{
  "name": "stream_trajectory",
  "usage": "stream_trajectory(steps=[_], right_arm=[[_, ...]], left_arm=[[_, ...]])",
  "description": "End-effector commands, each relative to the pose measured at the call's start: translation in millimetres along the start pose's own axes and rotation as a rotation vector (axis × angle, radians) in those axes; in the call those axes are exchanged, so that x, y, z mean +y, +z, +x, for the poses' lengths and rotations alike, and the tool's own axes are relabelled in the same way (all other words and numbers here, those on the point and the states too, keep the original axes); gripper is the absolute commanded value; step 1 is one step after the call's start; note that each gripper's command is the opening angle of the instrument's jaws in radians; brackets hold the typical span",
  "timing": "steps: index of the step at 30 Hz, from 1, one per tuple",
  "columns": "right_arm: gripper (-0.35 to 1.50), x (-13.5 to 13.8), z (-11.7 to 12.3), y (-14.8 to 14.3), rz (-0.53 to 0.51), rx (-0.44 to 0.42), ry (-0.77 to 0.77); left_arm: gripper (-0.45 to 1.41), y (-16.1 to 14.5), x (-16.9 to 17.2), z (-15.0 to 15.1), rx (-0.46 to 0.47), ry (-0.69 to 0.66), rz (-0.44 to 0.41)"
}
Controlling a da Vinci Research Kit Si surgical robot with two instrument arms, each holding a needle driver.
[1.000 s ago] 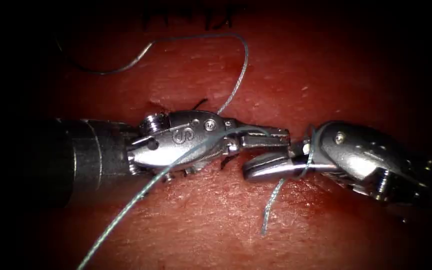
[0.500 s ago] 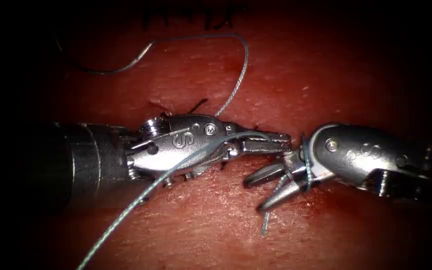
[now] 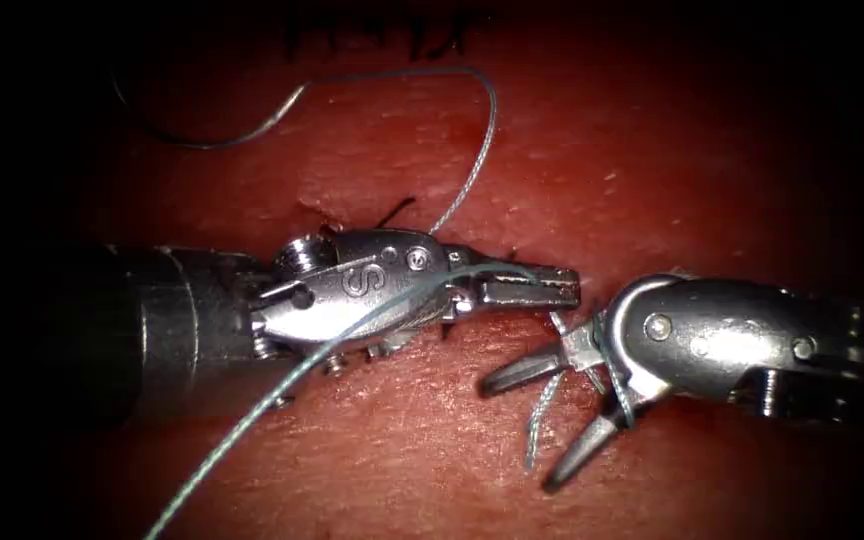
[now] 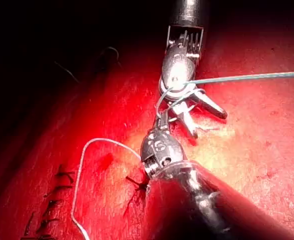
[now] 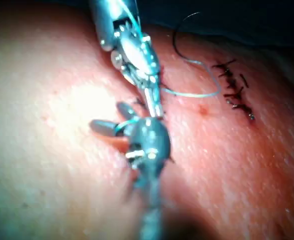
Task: Wound Closure
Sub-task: Right gripper grabs tail end of suture
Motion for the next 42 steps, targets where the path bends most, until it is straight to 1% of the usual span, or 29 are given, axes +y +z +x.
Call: stream_trajectory(steps=[1,3,11,14,17,27,32,37,41,42], right_arm=[[0.83,0.4,-0.3,0.9,0.001,-0.004,-0.008],[0.83,0.3,-0.1,1.1,0.004,-0.012,-0.02],[0.69,0.5,0.3,1.8,0.002,-0.043,-0.058],[0.69,0.9,0.1,1.9,-0.008,-0.065,-0.073],[0.69,1.1,-0.3,2.4,0.001,-0.114,-0.077],[0.67,0.7,-1.4,3.1,0.019,-0.18,-0.101],[0.67,0.2,-1.6,3.1,0.03,-0.2,-0.117],[0.67,-0.2,-1.7,3.1,0.046,-0.199,-0.13],[0.67,-0.2,-1.7,3.1,0.054,-0.221,-0.141],[0.61,-0.2,-1.7,3.1,0.062,-0.224,-0.146]], left_arm=[[-0.45,0.6,-0.1,-0.4,0.0,0.001,-0.002],[-0.45,0.5,-0.1,-0.4,0.0,0.001,-0.003],[-0.45,0.2,0.1,-0.6,-0.001,0.003,-0.007],[-0.45,0.1,0.2,-0.7,-0.001,0.004,-0.009],[-0.45,-0.1,0.2,-0.7,-0.001,-0.002,-0.014],[-0.45,-0.9,0.4,-0.8,-0.002,-0.001,-0.014],[-0.45,-1.0,0.5,-0.9,-0.003,0.0,-0.015],[-0.45,-1.0,0.6,-0.9,-0.003,0.0,-0.015],[-0.45,-1.0,0.6,-0.9,-0.003,0.0,-0.015],[-0.45,-1.1,0.6,-0.9,-0.003,0.0,-0.015]])
